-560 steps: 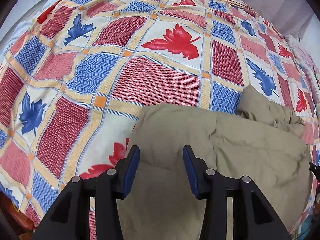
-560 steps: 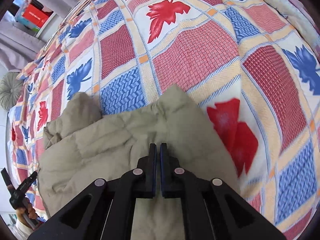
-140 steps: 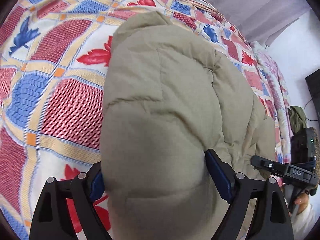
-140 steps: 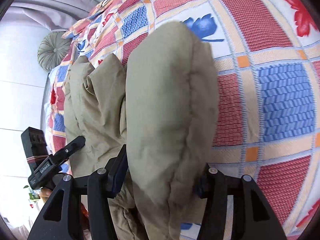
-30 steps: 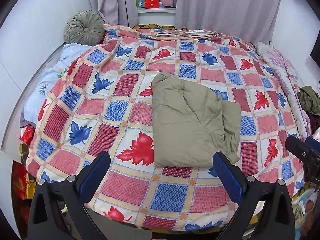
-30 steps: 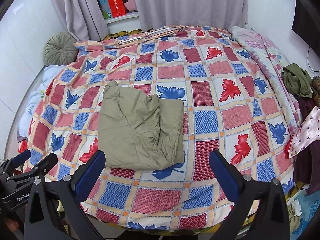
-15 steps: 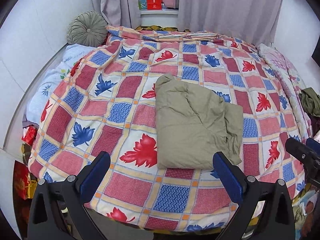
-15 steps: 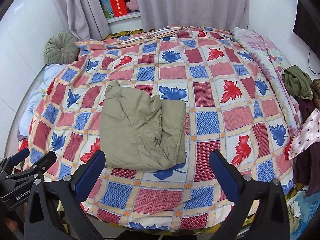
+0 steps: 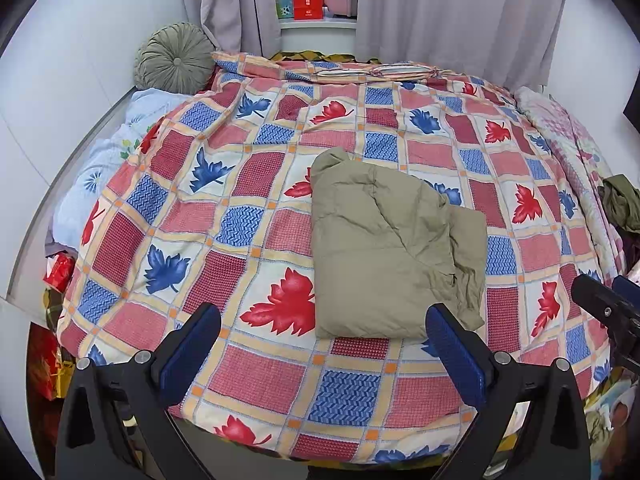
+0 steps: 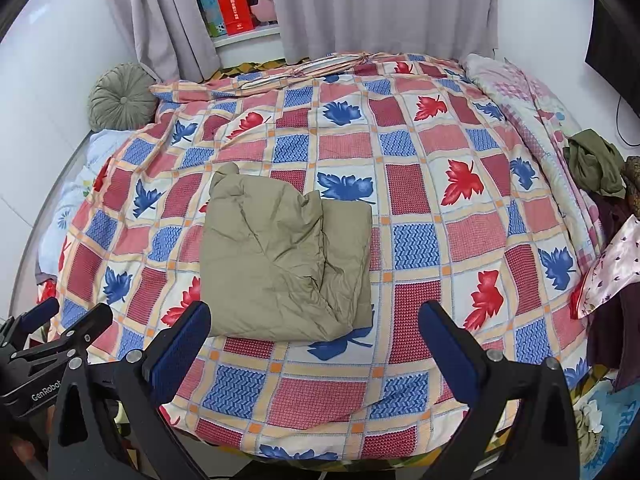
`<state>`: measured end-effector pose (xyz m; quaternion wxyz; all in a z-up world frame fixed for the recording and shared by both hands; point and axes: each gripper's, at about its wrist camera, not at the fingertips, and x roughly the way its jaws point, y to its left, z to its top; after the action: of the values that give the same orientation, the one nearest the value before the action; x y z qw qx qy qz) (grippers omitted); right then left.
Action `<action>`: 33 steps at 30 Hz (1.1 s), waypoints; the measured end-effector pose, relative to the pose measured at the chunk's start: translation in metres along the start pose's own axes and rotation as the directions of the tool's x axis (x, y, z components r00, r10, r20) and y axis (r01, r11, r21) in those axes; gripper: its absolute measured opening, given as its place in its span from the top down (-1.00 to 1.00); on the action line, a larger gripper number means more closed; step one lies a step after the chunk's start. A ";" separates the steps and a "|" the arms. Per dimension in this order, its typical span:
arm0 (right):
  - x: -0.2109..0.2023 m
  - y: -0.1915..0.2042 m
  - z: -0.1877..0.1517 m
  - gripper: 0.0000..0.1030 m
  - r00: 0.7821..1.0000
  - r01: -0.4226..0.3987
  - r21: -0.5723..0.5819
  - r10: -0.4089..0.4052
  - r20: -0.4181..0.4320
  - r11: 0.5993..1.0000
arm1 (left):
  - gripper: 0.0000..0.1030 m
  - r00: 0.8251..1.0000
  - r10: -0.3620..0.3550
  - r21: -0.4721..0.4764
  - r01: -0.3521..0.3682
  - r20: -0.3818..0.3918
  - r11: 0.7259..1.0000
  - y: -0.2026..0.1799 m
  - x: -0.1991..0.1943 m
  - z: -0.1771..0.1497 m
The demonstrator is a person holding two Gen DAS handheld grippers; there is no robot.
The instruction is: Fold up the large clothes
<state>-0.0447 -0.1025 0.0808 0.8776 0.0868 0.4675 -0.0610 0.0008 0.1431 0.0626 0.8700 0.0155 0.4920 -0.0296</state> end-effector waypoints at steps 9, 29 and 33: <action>0.001 0.001 -0.001 -1.00 1.000 0.002 0.000 -0.002 0.000 1.000 | -0.99 1.000 -0.002 0.000 0.002 0.000 1.000 0.000 0.001 0.000; 0.001 0.000 0.000 -1.00 1.000 0.000 -0.002 0.000 -0.002 1.000 | -0.99 1.000 0.000 -0.002 0.000 -0.002 1.000 0.000 0.001 0.001; 0.001 0.001 0.000 -1.00 1.000 0.001 0.001 -0.001 -0.001 1.000 | -0.99 1.000 0.000 0.000 0.000 -0.002 1.000 -0.001 0.002 0.001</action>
<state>-0.0445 -0.1011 0.0802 0.8774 0.0869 0.4678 -0.0617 0.0028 0.1425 0.0620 0.8695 0.0154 0.4927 -0.0295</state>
